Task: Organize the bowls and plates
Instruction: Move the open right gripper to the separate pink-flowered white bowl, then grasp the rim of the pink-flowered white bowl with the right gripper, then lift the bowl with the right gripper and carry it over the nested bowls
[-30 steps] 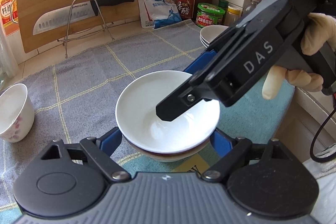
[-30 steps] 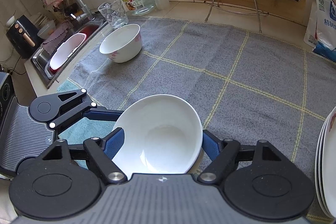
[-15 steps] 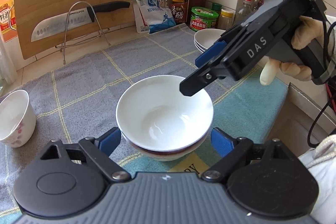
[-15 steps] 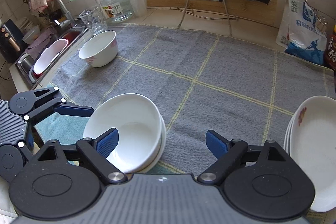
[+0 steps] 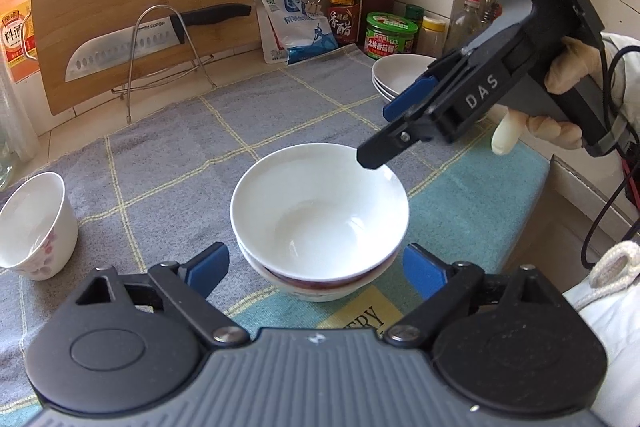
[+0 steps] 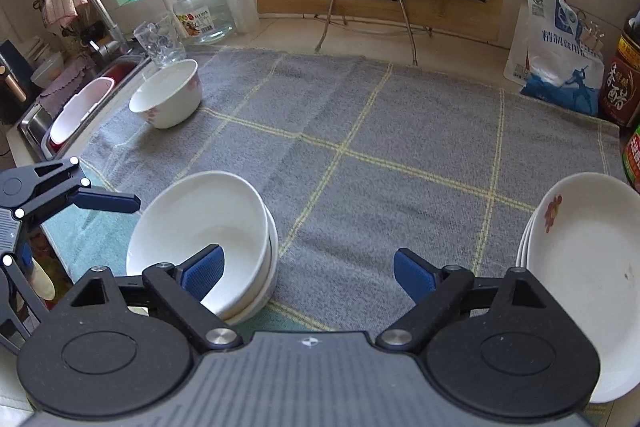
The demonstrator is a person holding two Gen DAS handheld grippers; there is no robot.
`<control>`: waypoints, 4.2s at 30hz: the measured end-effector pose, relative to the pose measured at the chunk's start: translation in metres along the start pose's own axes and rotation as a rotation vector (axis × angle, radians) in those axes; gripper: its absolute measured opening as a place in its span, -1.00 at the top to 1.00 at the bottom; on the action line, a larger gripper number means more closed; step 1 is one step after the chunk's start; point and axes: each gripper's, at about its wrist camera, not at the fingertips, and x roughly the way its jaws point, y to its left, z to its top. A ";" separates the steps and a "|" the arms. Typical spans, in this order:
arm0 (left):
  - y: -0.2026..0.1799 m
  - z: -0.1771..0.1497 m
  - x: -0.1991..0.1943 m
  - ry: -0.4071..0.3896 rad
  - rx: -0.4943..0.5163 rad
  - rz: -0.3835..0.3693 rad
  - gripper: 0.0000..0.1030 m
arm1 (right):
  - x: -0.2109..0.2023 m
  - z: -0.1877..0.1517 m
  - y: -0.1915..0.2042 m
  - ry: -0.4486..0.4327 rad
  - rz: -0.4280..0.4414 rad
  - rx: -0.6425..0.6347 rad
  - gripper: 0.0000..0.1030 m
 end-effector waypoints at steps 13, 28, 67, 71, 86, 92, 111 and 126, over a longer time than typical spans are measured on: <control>0.080 -0.029 -0.030 -0.065 -0.136 0.259 -0.88 | 0.025 0.081 0.069 -0.059 0.063 -0.167 -1.00; 0.177 -0.044 0.007 -0.114 -0.208 0.382 -0.89 | 0.102 0.148 0.144 0.039 0.136 -0.303 -1.00; 0.201 -0.038 0.021 -0.173 -0.251 0.278 -0.74 | 0.214 0.204 0.158 0.187 0.239 -0.318 -0.36; 0.200 -0.036 0.019 -0.168 -0.243 0.276 -0.74 | 0.213 0.204 0.157 0.188 0.243 -0.305 -0.36; 0.167 -0.016 -0.004 -0.122 -0.192 0.252 -0.74 | 0.158 0.186 0.150 0.122 0.258 -0.275 -0.37; 0.141 -0.008 -0.010 -0.115 -0.159 0.235 -0.74 | 0.126 0.169 0.140 0.090 0.257 -0.257 -0.37; 0.045 -0.001 -0.033 -0.113 -0.128 0.236 -0.74 | 0.038 0.109 0.109 0.020 0.254 -0.280 -0.37; -0.010 0.008 -0.031 -0.124 -0.088 0.197 -0.74 | -0.004 0.065 0.080 -0.015 0.222 -0.241 -0.37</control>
